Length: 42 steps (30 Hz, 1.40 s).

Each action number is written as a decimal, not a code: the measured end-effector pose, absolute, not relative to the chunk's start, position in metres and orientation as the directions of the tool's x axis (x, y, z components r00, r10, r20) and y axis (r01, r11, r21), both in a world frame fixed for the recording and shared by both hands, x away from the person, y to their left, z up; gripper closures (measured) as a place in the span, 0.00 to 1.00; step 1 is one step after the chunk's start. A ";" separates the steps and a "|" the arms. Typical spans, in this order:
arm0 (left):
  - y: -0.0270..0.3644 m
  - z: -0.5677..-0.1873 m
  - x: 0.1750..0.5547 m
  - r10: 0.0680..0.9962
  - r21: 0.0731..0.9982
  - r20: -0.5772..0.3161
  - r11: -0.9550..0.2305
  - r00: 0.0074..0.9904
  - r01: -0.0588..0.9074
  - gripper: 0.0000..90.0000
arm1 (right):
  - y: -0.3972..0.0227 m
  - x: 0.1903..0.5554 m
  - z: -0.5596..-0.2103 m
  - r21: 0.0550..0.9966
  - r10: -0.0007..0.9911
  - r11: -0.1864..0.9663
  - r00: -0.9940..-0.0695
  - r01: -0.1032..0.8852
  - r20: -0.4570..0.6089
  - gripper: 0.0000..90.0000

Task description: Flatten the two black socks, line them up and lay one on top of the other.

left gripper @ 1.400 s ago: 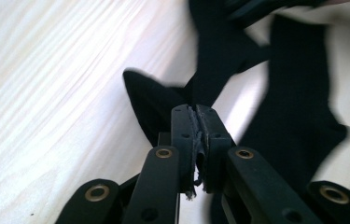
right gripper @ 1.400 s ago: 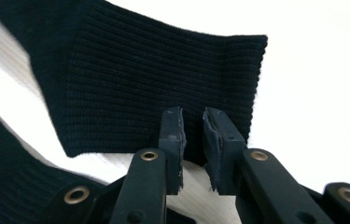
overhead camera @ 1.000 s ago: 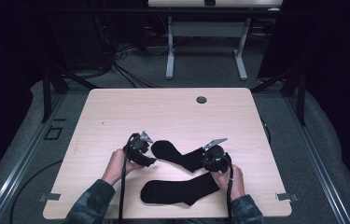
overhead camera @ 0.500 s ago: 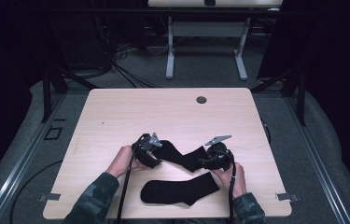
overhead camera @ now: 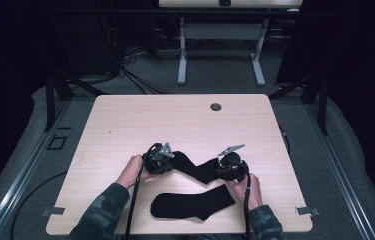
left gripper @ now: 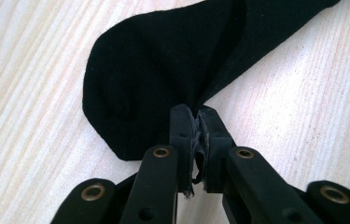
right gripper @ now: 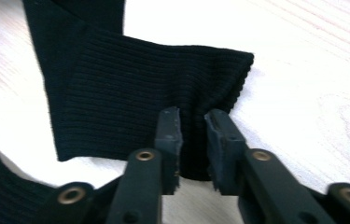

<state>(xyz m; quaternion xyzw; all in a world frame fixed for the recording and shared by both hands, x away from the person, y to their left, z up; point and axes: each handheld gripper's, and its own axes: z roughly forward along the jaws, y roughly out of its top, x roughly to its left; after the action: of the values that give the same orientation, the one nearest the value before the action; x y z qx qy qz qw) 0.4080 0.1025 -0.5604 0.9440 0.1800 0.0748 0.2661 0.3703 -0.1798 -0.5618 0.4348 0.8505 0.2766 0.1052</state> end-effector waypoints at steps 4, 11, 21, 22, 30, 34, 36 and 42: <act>0.109 -0.555 0.397 0.378 0.541 -0.004 -0.778 0.926 0.320 0.97 | -0.179 0.358 -0.552 0.605 0.787 0.461 -0.614 0.649 0.060 0.89; 0.135 -0.526 0.371 0.393 0.566 -0.130 -0.725 0.910 0.394 0.96 | -0.182 0.321 -0.506 0.732 0.767 0.407 -0.639 0.546 0.050 0.89; 0.160 -0.498 0.365 0.271 0.576 -0.428 -0.653 0.862 0.492 0.95 | -0.174 0.286 -0.447 0.832 0.721 0.371 -0.693 0.412 0.022 0.89; 0.162 -0.495 0.368 0.264 0.580 -0.440 -0.646 0.858 0.496 0.95 | -0.176 0.285 -0.443 0.839 0.724 0.357 -0.689 0.409 0.028 0.89; 0.155 -0.520 0.398 0.525 0.544 -0.272 -0.608 0.807 0.578 0.53 | -0.185 0.352 -0.494 0.729 0.807 0.354 -0.585 0.586 0.078 0.89; 0.148 -0.529 0.393 0.536 0.559 -0.226 -0.612 0.813 0.559 0.44 | -0.185 0.370 -0.522 0.674 0.832 0.374 -0.551 0.637 0.059 0.89; 0.145 -0.530 0.389 0.534 0.571 -0.216 -0.610 0.818 0.549 0.43 | -0.187 0.374 -0.529 0.660 0.839 0.381 -0.542 0.648 0.047 0.89; 0.148 -0.524 0.385 0.573 0.607 -0.150 -0.590 0.806 0.532 0.41 | -0.191 0.375 -0.540 0.635 0.851 0.389 -0.525 0.667 0.031 0.88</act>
<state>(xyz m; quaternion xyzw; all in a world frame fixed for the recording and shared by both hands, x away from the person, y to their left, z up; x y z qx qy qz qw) 0.3850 0.1478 -0.5240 0.8911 0.3100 0.0307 0.3300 0.3753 -0.1911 -0.5402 0.4631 0.8194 0.3018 0.1518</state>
